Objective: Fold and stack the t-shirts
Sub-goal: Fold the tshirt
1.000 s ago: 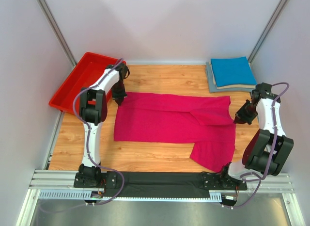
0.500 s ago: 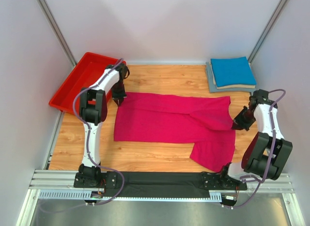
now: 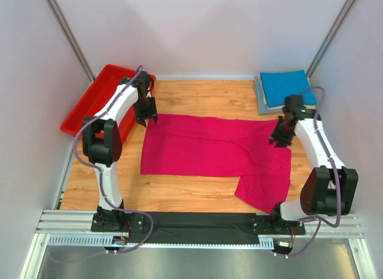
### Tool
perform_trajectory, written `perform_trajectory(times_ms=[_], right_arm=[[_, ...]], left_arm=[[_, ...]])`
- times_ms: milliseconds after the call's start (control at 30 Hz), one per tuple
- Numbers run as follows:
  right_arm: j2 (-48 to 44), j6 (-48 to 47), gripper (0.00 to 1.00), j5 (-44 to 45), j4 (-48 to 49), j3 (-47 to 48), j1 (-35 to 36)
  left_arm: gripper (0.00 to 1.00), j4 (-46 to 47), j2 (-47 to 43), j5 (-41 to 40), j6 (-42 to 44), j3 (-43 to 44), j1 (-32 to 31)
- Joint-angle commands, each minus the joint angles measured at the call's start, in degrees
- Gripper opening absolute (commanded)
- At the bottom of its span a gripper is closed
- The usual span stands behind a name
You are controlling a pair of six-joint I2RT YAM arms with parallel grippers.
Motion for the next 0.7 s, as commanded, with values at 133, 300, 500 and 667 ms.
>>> perform_trajectory(times_ms=[133, 300, 500, 667], right_arm=[[1.1, -4.2, 0.24, 1.6, 10.7, -0.6, 21.6], [10.4, -9.8, 0.14, 2.6, 12.5, 3.2, 28.0], [16.4, -13.3, 0.08, 8.9, 11.4, 3.6, 28.2], [18.4, -13.4, 0.06, 8.9, 13.1, 2.3, 28.3]], left_arm=[[0.55, 8.2, -18.8, 11.3, -3.8, -18.4, -0.4], [0.56, 9.7, -25.2, 11.7, -3.0, -26.3, -0.4], [0.56, 8.9, -27.6, 11.1, -1.6, -29.2, -0.4], [0.55, 9.0, -28.4, 10.3, -1.4, -30.6, -0.4]])
